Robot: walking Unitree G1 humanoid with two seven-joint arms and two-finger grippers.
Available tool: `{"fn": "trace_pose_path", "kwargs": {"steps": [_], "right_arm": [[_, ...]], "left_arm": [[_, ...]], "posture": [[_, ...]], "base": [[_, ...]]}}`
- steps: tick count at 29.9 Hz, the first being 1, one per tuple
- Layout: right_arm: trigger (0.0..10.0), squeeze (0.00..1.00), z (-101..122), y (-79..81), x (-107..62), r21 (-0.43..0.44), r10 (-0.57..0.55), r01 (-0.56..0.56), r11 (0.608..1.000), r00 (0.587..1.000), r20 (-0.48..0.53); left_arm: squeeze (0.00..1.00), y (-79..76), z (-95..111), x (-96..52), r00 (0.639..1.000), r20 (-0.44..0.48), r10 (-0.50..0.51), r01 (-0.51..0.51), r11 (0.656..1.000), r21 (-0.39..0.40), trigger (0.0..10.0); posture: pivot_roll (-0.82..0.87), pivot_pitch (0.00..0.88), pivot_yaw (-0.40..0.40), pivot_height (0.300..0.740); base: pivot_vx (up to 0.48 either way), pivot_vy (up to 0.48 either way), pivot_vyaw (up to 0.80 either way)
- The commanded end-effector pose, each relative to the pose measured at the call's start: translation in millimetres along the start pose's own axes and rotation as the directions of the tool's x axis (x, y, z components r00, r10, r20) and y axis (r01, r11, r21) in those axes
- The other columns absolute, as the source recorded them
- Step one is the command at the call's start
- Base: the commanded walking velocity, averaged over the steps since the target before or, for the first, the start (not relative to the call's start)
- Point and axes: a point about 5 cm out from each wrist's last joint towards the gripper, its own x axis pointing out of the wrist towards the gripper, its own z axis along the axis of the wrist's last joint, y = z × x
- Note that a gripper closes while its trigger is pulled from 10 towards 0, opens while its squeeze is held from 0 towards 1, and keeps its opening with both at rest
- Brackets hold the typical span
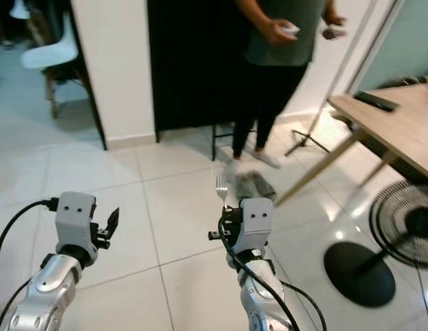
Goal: Setting the table
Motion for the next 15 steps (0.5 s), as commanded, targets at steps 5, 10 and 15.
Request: {"fn": "trace_pose_path", "kwargs": {"steps": [5,10,15], "right_arm": [[10.0,0.0,-0.9,-1.6,-0.8,0.0,-0.009,0.009,1.0,1.0,-0.002],[10.0,0.0,-2.2,-0.2,-1.3,-0.01,-0.006,0.006,1.0,1.0,-0.007],[10.0,0.0,-3.0,0.1,-1.8,0.009,-0.006,0.006,1.0,1.0,-0.011]], "left_arm": [[0.0,-1.8,-3.1,-0.7,1.0,-0.015,-0.006,0.007,1.0,0.001,10.0],[0.0,-0.3,-0.2,1.1,1.0,0.005,0.015,-0.015,1.0,0.012,10.0],[0.0,-2.0,0.9,1.3,1.0,0.01,0.005,-0.005,1.0,0.01,10.0]], "posture": [[-0.03,0.0,0.054,0.74],[-0.03,0.0,0.053,0.74],[-0.03,0.0,0.055,0.74]], "base": [[0.0,0.0,-0.78],[0.445,0.0,0.0],[0.48,0.0,-0.62]]}}
